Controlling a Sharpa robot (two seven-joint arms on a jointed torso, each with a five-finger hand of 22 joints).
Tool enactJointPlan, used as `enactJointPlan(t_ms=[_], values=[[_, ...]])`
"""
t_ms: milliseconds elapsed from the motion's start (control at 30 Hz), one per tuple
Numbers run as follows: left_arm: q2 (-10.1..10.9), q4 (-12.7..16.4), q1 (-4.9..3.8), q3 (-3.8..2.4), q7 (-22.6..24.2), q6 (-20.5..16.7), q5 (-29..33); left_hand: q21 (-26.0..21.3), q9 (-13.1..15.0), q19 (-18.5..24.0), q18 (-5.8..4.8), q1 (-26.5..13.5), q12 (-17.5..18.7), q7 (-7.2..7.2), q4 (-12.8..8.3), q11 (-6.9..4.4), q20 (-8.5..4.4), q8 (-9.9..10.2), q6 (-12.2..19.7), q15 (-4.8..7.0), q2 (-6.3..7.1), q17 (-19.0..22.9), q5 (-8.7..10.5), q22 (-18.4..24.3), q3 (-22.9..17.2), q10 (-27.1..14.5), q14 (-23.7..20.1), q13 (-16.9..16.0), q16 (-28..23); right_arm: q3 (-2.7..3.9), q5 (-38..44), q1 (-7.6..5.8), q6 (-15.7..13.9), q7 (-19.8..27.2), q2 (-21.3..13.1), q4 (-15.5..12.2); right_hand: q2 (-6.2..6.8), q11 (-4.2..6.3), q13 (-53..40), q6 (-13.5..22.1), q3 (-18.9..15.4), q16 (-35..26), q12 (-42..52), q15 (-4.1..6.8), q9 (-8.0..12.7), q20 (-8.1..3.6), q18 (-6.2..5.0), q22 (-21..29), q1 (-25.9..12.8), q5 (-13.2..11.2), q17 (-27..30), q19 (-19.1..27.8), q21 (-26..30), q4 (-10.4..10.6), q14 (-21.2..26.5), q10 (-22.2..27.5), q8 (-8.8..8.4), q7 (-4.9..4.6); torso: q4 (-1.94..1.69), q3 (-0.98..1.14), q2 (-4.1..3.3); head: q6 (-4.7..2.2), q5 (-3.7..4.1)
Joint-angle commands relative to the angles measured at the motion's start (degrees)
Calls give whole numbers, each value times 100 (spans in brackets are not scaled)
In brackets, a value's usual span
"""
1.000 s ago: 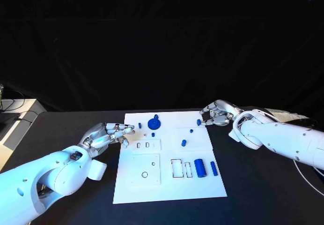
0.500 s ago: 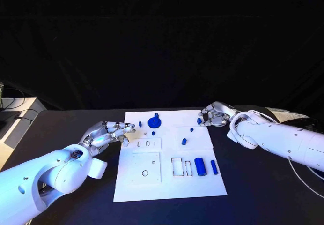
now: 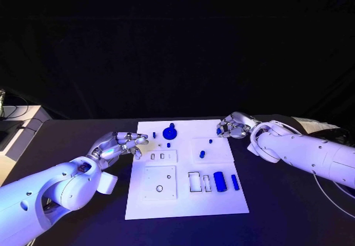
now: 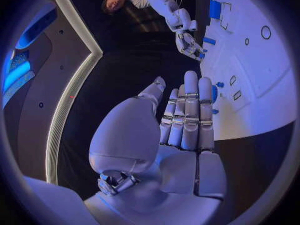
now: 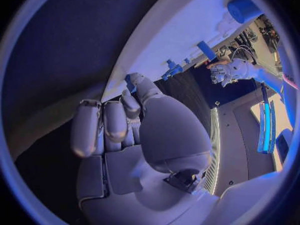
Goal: Assemble the parts on the task board
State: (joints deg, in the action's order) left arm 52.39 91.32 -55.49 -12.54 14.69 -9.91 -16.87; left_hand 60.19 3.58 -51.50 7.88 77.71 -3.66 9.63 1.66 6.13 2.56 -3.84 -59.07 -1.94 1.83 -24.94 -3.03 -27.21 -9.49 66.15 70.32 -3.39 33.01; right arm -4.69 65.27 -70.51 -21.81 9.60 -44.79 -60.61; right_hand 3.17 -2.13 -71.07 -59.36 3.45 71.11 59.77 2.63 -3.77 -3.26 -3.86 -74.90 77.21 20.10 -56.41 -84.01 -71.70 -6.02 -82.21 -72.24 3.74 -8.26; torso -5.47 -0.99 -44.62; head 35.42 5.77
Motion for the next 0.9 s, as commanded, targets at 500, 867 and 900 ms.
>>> enactJointPlan(t_ms=[500, 867, 900], values=[[30, 27, 4, -5, 57, 53, -9, 38, 6, 19, 75, 8, 23, 4, -6, 26, -7, 24, 23, 5, -21, 3, 8, 15, 11, -27, -39, -7, 19, -2, 87, 19, 121, -40, 45, 7, -249, 145, -80, -511, 159, -30, 101, 73, -4, -58, 23, -1023, -117, -7, -29, -206, -46, -48, -5, -80, 21, 154, 11, 8, -9, 28, -16], [37, 25, 4, -5, 47, 56, -9, 40, 6, 19, 76, 5, 23, 0, -4, 24, -6, 23, 26, 6, -24, 3, 8, 18, 16, -26, -39, -7, 19, -1, 120, 19, -724, -246, 18, -146, -452, 215, -144, -716, 178, -25, 139, 123, -13, -118, 51, -1038, -229, 269, -58, -225, -108, 51, -21, -155, 46, 256, 4, 11, -5, 38, -24], [37, 25, 4, -5, 46, 56, -9, 40, 6, 19, 76, 5, 23, 0, -4, 24, -6, 23, 26, 6, -24, 3, 8, 18, 16, -26, -39, -7, 19, -1, 123, 19, -796, -272, 12, -174, -453, 226, -153, -742, 176, -21, 140, 132, -13, -126, 53, -1039, -222, 284, -66, -229, -114, 45, -22, -167, 48, 269, 4, 10, -5, 39, -26]])
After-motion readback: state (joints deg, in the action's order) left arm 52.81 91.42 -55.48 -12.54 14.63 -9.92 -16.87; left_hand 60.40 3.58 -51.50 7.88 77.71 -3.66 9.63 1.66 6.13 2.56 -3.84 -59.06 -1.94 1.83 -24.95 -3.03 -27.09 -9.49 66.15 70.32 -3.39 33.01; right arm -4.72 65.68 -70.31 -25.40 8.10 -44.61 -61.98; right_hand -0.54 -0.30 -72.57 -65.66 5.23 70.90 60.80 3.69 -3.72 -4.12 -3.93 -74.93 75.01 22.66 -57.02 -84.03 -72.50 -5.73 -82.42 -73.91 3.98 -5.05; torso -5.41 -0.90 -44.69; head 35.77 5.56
